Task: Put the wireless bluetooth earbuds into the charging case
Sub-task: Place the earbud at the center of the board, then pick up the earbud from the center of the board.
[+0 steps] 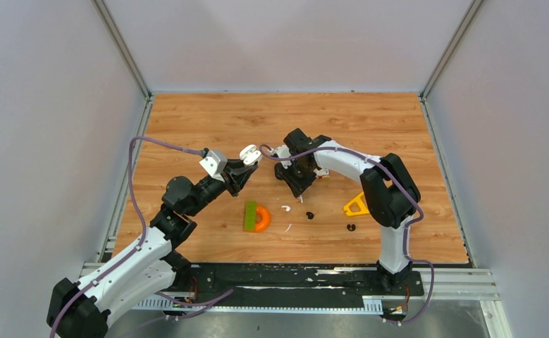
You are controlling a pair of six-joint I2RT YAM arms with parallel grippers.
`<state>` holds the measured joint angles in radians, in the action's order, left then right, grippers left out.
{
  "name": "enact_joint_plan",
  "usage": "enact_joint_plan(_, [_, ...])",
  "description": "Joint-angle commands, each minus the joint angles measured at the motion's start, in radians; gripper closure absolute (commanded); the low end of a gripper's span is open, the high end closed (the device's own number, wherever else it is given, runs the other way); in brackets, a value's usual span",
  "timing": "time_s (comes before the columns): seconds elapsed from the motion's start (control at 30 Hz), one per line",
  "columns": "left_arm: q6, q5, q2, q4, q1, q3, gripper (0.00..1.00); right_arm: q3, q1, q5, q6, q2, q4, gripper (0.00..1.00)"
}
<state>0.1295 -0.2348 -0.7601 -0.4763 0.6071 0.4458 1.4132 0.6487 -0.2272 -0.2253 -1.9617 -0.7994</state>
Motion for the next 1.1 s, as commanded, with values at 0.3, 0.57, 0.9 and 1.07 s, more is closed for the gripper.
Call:
enact_joint_plan(0.3, [0.006, -0.006, 0.014, -0.049, -0.003, 0.011, 1.00, 0.018, 0.048, 0.099, 0.037, -0.029, 0.006, 0.70])
enact_joint_plan(0.57, [0.002, -0.005, 0.016, -0.048, -0.003, 0.011, 1.00, -0.003, 0.059, 0.132, 0.043, -0.030, 0.008, 0.69])
enact_joint_plan(0.9, [0.001, -0.001, 0.015, -0.047, -0.003, 0.011, 1.00, -0.012, 0.068, 0.167, 0.044, -0.019, 0.003, 0.69])
enact_joint_plan(1.07, [0.002, -0.001, 0.015, -0.047, -0.004, 0.012, 1.00, -0.026, 0.069, 0.173, 0.044, -0.009, 0.005, 0.70])
